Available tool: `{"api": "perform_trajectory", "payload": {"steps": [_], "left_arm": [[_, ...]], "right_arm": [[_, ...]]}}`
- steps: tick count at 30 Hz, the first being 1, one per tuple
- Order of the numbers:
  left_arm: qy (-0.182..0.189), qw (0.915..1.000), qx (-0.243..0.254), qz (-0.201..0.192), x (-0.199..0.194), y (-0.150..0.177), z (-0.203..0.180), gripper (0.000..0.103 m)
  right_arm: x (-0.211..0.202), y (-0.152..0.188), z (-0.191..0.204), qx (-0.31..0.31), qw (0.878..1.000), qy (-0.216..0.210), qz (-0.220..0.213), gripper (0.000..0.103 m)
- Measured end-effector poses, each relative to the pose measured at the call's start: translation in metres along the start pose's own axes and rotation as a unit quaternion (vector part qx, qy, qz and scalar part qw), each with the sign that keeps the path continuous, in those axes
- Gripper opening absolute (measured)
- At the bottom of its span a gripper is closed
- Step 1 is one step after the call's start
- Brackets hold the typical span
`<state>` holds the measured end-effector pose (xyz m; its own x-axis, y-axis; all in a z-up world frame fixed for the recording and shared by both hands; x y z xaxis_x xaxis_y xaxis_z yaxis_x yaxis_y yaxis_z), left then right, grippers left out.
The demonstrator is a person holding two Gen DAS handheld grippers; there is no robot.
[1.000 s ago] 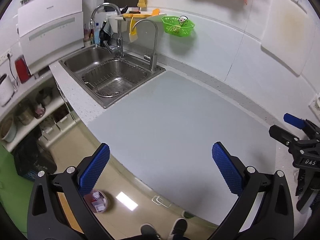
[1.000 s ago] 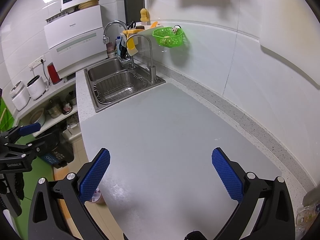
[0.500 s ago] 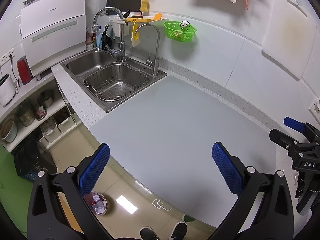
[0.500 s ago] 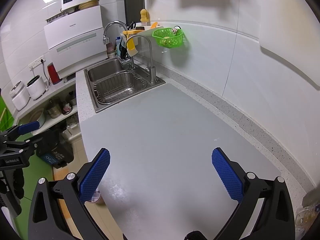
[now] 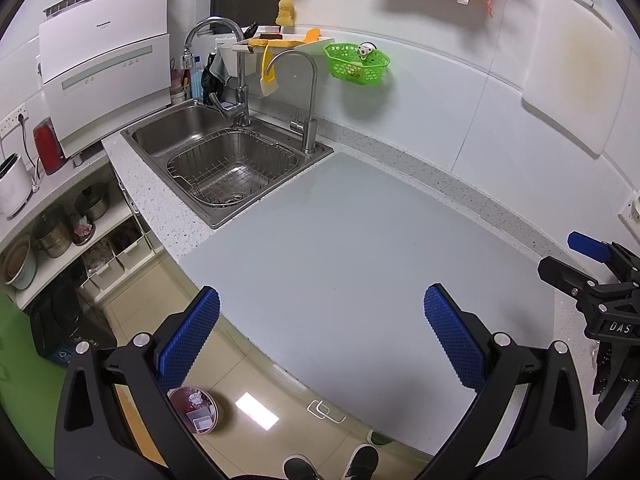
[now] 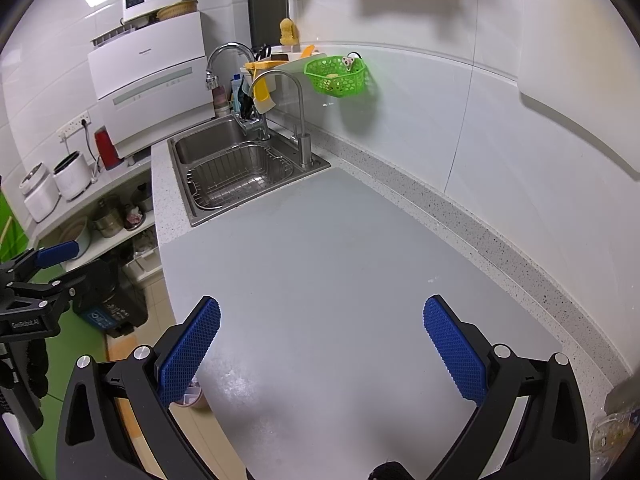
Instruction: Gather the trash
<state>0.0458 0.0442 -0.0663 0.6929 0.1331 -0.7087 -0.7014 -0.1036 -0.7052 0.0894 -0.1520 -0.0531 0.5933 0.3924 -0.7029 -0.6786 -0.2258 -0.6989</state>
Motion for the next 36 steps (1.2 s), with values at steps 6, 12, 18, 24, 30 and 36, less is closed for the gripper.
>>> {"api": "perform_trajectory", "payload": {"steps": [6,12,18,24,30,36], "left_arm": [[0.001,1.0,-0.001,0.0,0.0,-0.0001,0.0,0.1],[0.001,1.0,0.0,-0.001,-0.0008,-0.0008,0.0001,0.1],[0.001,1.0,0.001,-0.002,-0.0017,-0.0018,-0.0012,0.1],[0.002,1.0,0.0,-0.002,-0.0019,-0.0017,-0.0014,0.1],[0.001,1.0,-0.001,-0.001,-0.0028,-0.0011,-0.0016,0.1],[-0.001,1.0,0.003,-0.004,-0.0032,-0.0008,-0.0018,0.1]], "right_arm": [[-0.0012,0.0002,0.0005,-0.001,1.0,0.0,0.0,0.098],[-0.0012,0.0,0.0,-0.001,1.0,0.0,0.0,0.098],[-0.0013,0.0001,0.0,-0.001,1.0,0.0,0.0,0.098],[-0.0012,0.0003,-0.0003,0.0,1.0,0.0,0.0,0.098],[-0.001,-0.0002,-0.0009,0.0,1.0,0.0,-0.001,0.098],[-0.0007,-0.0003,-0.0021,0.0,1.0,0.0,-0.001,0.098]]}}
Point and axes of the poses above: each gripper's, at about its wrist camera, not at the fingertips, and x roughly the way its jaws point, z to its left, y to its underside, the point moved 6 cm from there along x, roughly the way its jaws point, and after that the axes turned 10 degrees about -y, right-handed, at the moved point
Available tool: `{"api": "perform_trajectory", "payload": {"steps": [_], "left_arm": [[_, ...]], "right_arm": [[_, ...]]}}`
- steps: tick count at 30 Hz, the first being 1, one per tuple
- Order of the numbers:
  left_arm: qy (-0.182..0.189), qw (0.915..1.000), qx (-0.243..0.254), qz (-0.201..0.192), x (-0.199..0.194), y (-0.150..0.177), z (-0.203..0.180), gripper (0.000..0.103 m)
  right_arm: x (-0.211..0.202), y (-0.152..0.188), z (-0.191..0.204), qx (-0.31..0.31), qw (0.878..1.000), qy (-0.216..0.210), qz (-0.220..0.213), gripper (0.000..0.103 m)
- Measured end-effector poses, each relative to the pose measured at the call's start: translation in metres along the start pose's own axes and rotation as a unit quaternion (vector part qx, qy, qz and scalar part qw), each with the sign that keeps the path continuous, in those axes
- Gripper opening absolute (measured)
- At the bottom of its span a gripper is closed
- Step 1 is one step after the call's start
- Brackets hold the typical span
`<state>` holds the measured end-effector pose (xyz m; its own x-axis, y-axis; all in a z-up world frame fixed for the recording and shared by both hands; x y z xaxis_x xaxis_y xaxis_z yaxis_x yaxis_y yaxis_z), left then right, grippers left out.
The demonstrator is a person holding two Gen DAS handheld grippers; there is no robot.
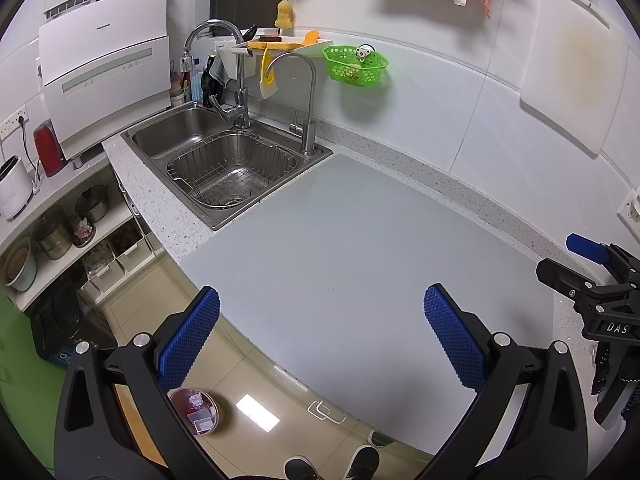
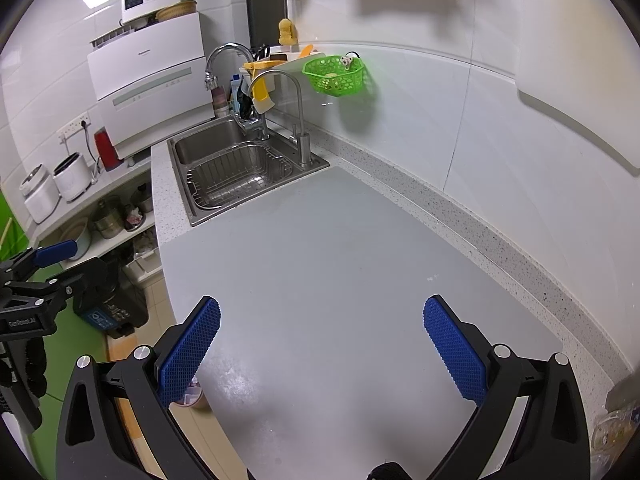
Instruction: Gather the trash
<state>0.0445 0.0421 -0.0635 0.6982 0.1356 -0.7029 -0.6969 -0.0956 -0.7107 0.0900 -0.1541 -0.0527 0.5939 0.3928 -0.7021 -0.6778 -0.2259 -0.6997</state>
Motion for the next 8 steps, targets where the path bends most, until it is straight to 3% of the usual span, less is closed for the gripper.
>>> {"api": "perform_trajectory", "payload": {"steps": [5,8], "left_arm": [[-0.025,0.9997,0.005,-0.001,0.0013,0.001,0.0022,0.1],[-0.015,0.9999,-0.001,-0.001,0.0012,0.0001,0.0027,0.1]], "right_arm": [[-0.0007,0.0009,0.0006,0.001,1.0,-0.001,0.0,0.098],[-0.0015,0.0017,0.0005,0.001,1.0,-0.002,-0.001,0.098]]}}
Point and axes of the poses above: each gripper's, at about its wrist camera, not at the fingertips, and x roughly the way its jaws point, z to its left, y to its underside, the point moved 6 cm from there along x, roughly the way its jaws point, and after that the axes turned 10 degrees about -y, right-handed, at the moved point
